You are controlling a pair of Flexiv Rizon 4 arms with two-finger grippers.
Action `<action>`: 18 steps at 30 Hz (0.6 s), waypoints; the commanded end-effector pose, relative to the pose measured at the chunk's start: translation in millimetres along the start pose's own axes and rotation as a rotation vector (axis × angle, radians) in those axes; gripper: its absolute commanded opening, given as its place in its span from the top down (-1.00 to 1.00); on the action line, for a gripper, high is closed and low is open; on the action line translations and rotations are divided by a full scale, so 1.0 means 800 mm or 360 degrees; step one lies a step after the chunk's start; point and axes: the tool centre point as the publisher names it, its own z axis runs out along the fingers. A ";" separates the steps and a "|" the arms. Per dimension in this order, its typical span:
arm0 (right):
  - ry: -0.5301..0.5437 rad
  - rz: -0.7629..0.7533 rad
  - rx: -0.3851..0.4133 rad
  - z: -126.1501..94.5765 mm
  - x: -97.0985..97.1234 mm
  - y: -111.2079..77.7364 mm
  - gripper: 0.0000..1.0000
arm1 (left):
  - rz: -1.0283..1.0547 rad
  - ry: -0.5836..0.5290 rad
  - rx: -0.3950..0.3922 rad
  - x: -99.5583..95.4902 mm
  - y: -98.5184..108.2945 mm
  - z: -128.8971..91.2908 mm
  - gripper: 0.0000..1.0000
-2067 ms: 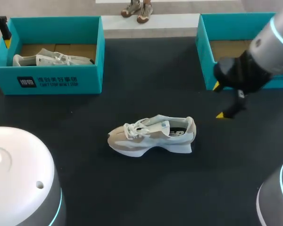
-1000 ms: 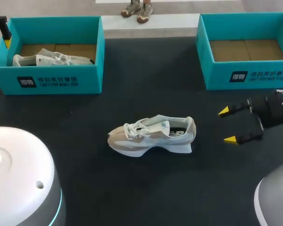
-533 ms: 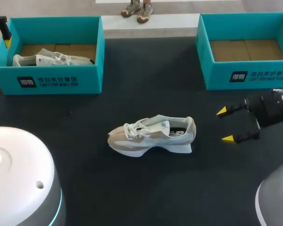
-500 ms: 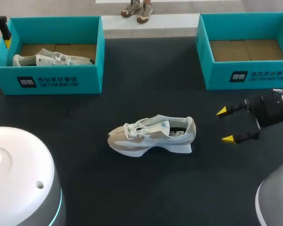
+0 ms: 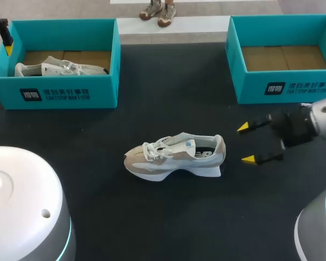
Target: Take the shoe out of the shoebox, open the shoe tongue, remove and reinsert the insole, then place the shoe into the shoebox
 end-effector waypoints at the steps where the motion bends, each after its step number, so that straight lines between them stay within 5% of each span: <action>1: 0.0039 -0.0001 0.0005 0.038 -0.005 0.002 -1.00 | 0.0000 0.0004 -0.0003 0.000 -0.001 0.000 -1.00; 18: 0.0077 0.0032 -0.0049 0.096 0.012 0.020 -1.00 | 0.0000 0.0004 -0.0003 0.000 -0.001 0.000 -1.00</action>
